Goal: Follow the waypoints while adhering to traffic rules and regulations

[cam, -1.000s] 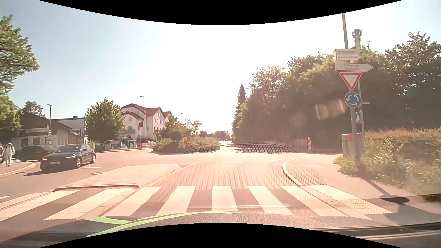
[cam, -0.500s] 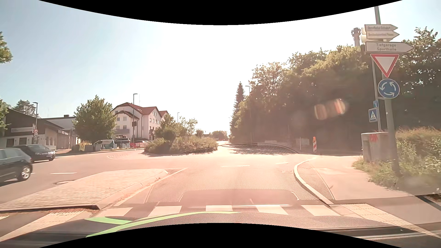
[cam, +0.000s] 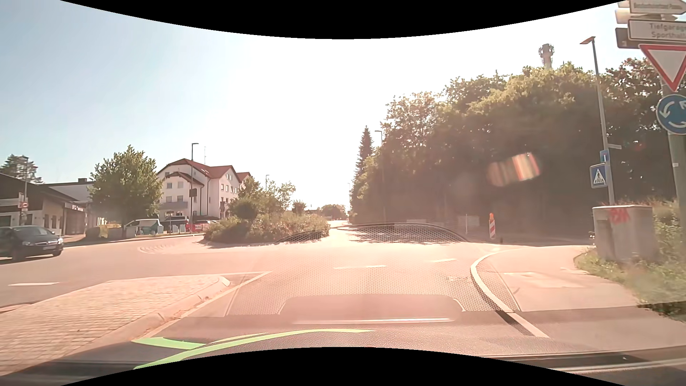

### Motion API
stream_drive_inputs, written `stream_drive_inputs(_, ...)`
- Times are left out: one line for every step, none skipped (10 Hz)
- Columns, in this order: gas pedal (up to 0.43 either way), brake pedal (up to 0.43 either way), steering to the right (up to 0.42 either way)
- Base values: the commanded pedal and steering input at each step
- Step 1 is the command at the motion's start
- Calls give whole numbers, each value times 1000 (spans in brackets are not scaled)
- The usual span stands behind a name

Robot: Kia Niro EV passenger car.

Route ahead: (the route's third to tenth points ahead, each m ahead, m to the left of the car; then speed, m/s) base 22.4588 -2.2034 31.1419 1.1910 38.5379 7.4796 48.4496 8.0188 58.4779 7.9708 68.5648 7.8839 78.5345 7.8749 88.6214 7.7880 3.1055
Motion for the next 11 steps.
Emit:
stream_drive_inputs(0, 91, 67)
stream_drive_inputs(0, 91, 67)
stream_drive_inputs(0, 104, 67)
stream_drive_inputs(0, 110, 67)
stream_drive_inputs(0, 122, 67)
stream_drive_inputs(0, 134, 67)
stream_drive_inputs(0, 140, 67)
stream_drive_inputs(0, 152, 67)
stream_drive_inputs(0, 171, 67)
stream_drive_inputs(0, 177, 67)
stream_drive_inputs(0, 189, 67)
